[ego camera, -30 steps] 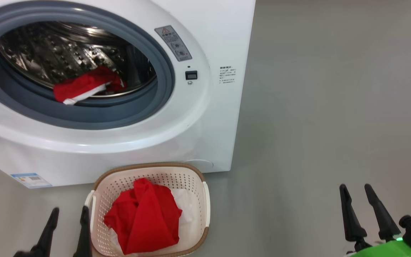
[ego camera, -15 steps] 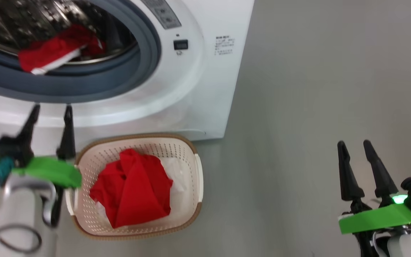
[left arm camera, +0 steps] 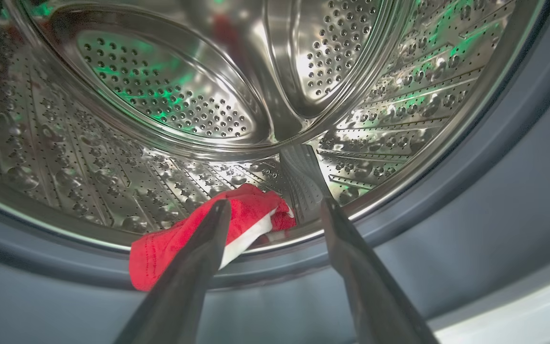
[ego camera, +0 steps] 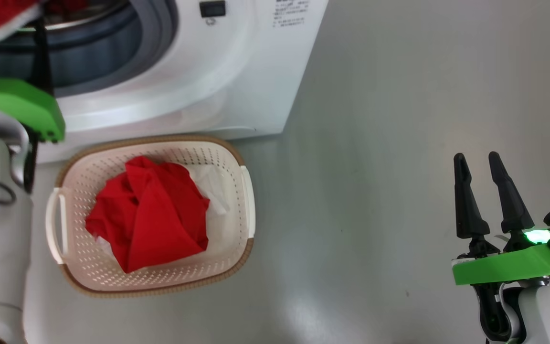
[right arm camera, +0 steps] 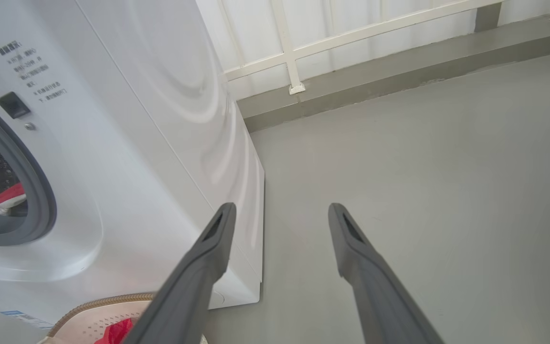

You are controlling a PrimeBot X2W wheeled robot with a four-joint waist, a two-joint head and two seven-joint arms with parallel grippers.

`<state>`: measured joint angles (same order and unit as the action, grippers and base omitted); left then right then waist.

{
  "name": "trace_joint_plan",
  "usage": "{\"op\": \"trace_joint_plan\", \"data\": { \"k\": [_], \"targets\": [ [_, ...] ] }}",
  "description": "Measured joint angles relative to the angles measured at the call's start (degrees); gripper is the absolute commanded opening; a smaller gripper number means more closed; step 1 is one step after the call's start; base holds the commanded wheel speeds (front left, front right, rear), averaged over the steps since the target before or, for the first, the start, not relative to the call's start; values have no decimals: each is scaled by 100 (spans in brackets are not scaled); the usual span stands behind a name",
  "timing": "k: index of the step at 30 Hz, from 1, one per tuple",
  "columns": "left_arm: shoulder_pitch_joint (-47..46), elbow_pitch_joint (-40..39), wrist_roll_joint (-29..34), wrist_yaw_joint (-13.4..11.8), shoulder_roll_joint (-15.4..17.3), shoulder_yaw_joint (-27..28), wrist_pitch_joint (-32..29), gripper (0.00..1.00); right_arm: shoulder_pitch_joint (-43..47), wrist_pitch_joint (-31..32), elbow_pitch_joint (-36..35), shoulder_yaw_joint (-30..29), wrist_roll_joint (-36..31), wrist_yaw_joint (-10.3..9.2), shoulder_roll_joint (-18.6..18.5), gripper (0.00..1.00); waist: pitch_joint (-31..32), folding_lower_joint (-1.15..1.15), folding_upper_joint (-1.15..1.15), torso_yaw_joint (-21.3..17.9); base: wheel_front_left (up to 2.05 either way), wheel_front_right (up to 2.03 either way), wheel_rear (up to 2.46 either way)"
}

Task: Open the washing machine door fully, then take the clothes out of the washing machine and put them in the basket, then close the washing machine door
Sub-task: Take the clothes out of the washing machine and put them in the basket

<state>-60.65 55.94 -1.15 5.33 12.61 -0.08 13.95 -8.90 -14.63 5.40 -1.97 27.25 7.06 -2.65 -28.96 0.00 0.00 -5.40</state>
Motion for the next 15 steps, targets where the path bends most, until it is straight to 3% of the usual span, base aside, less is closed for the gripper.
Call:
{"op": "trace_joint_plan", "data": {
  "k": [15],
  "targets": [
    [-1399,1472,405,-310,376,-410,-408,100,-141,0,-34,163,60,0,-1,100,-451,0,0,-197,0,0,0]
  ]
}}
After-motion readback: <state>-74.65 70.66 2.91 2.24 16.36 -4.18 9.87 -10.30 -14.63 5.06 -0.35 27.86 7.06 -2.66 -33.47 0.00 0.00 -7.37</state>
